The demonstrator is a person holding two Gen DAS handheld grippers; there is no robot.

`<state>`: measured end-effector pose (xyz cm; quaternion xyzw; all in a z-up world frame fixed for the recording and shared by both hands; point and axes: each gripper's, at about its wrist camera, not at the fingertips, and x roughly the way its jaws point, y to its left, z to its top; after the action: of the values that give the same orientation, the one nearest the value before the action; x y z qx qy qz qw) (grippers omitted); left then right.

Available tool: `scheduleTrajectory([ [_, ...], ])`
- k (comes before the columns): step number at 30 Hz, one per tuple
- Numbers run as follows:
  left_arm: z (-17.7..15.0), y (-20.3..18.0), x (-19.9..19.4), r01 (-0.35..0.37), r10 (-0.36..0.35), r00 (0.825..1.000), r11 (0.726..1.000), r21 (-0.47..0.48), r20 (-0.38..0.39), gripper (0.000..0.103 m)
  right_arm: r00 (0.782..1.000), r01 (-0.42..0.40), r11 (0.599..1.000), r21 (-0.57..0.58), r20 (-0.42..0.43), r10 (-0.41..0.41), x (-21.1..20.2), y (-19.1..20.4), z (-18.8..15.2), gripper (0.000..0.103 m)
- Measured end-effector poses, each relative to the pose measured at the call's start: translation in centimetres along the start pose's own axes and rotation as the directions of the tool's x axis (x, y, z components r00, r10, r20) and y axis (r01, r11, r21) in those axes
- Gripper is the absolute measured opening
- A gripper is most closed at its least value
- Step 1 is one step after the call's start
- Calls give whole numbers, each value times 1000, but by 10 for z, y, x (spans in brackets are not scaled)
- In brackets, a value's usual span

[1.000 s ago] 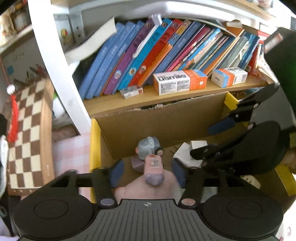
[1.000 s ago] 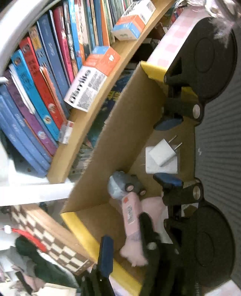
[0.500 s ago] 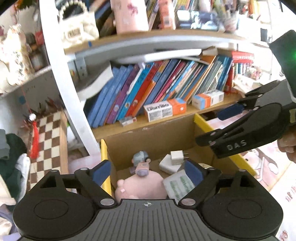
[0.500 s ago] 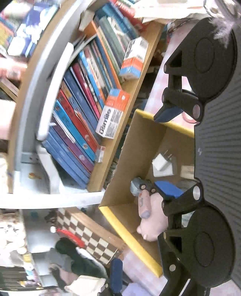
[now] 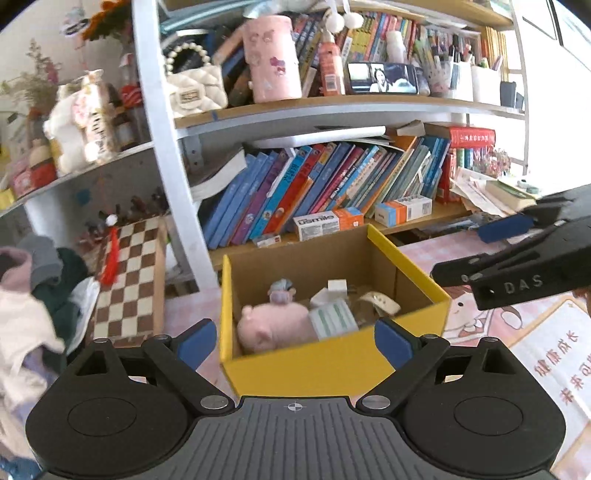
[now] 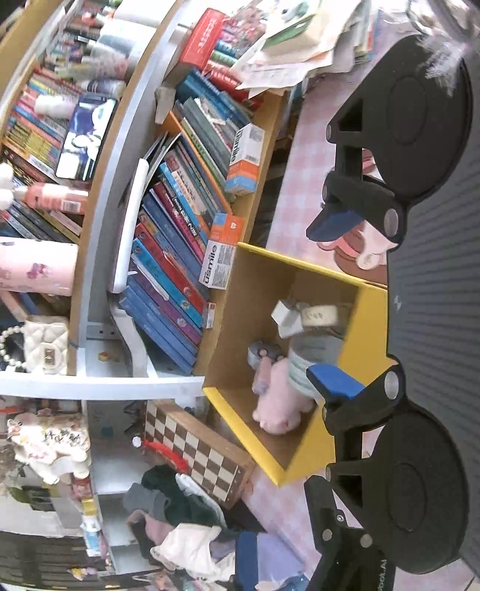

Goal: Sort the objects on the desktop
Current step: 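Withdraw both tools from the yellow box back over the table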

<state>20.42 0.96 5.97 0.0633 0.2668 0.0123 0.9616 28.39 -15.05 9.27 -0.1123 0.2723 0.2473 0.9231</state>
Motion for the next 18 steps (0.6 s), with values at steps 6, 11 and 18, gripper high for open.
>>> scheduleTrajectory([
  [6,-30,-1,-29,-16,14,999,998,-64,-32,95,1000,5,1000,24,-2,-5,-35,17,-36,85],
  [11,-53,-3,-48,-45,39,997,994,-96,-66,97,999,30,999,38,-17,-29,-55,24,-64,91],
  [18,-88,-14,-72,-43,28,992,991,-124,-123,99,999,41,996,82,-32,-38,-81,33,-109,96],
])
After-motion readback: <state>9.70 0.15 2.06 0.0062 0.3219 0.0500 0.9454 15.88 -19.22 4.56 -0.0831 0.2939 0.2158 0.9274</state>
